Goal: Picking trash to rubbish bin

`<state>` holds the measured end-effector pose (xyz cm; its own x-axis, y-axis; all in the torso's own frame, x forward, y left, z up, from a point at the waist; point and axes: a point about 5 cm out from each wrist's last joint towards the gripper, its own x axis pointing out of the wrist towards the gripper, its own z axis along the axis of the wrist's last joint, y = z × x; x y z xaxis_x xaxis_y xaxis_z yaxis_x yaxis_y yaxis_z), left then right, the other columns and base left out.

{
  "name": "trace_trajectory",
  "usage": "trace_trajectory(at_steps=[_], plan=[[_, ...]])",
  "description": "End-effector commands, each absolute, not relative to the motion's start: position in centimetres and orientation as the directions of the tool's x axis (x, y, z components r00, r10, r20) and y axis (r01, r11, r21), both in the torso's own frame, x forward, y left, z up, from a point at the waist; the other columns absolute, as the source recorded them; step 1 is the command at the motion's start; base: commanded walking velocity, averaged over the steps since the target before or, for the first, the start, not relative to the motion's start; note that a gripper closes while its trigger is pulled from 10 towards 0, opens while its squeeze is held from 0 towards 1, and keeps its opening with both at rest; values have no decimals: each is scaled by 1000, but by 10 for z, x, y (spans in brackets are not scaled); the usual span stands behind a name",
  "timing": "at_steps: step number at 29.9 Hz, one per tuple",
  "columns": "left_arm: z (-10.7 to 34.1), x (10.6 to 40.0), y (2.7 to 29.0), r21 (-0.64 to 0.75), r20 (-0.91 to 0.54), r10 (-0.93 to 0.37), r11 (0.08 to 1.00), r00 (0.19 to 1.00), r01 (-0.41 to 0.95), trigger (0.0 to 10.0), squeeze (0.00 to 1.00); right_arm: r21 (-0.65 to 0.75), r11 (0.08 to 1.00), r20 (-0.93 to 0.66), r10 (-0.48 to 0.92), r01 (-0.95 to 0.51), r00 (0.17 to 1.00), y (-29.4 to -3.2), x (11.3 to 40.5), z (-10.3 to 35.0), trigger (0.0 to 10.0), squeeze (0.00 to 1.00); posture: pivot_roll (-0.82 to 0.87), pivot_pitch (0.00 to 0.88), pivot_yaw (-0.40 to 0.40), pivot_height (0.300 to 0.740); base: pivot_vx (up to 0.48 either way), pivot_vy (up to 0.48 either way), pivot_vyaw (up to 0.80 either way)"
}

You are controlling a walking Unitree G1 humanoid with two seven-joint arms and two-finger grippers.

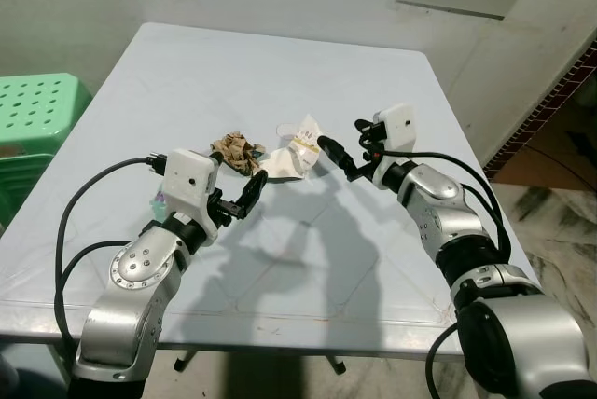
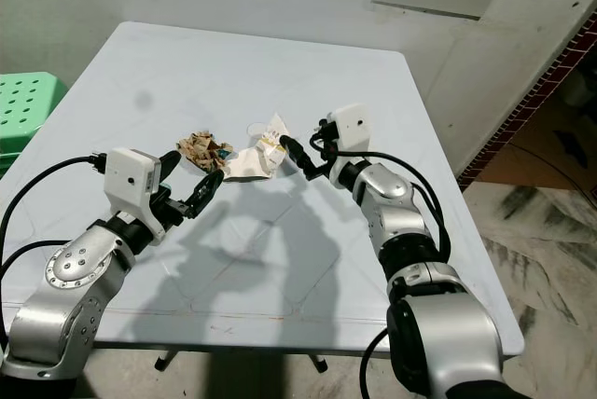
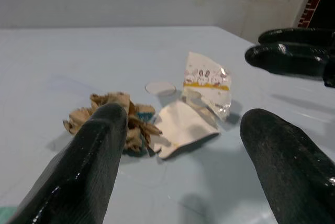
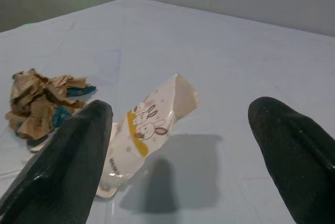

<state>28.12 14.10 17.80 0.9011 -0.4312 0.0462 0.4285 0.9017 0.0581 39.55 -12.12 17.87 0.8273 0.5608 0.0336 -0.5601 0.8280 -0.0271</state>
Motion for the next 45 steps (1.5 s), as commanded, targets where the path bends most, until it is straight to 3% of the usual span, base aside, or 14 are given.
trace_trajectory(at_steps=[1, 12, 22, 36, 37, 39, 40, 41, 45], plan=[[183, 276, 135, 65, 54, -460, 887, 886, 456, 10000, 0, -21, 836, 32, 549, -548, 836, -125, 397, 179, 10000, 0, 186, 182, -119, 740, 0, 0, 0], [192, 264, 134, 61, 44, -483, 875, 875, 480, 10000, 0, 22, 843, 15, 538, -538, 843, -124, 399, 177, 10000, 0, 203, 238, -104, 740, 0, 0, 0], [195, 261, 135, 58, 31, -480, 876, 876, 478, 10000, 0, 93, 776, 43, 623, -624, 781, -107, 399, 184, 10000, 0, 215, 258, -107, 740, 0, 0, 0], [197, 258, 137, 61, 24, -461, 886, 887, 459, 10000, 0, 134, 757, 61, 639, -640, 767, -86, 402, 195, 10000, 0, 240, 270, -112, 740, 0, 0, 0], [197, 258, 138, 61, 23, -459, 887, 888, 457, 10000, 0, 144, 746, 68, 648, -651, 758, -84, 402, 196, 8588, 0, 242, 273, -112, 740, 0, 0, 0], [197, 257, 137, 62, 22, -459, 887, 888, 457, 10000, 0, 145, 742, 70, 652, -654, 755, -83, 402, 197, 8588, 0, 242, 273, -112, 740, 0, 0, 0], [197, 257, 138, 63, 21, -457, 888, 889, 455, 10000, 0, 162, 730, 80, 661, -664, 746, -81, 401, 198, 3961, 0, 243, 274, -113, 740, 0, 0, 0], [197, 257, 138, 63, 21, -457, 888, 889, 455, 10000, 0, 168, 721, 84, 669, -673, 738, -80, 401, 198, 0, 0, 244, 276, -114, 740, 0, 0, 0], [197, 256, 138, 62, 19, -455, 889, 890, 453, 10000, 0, 160, 724, 84, 668, -672, 740, -79, 401, 200, 0, 0, 244, 279, -114, 740, 0, 0, 0]])
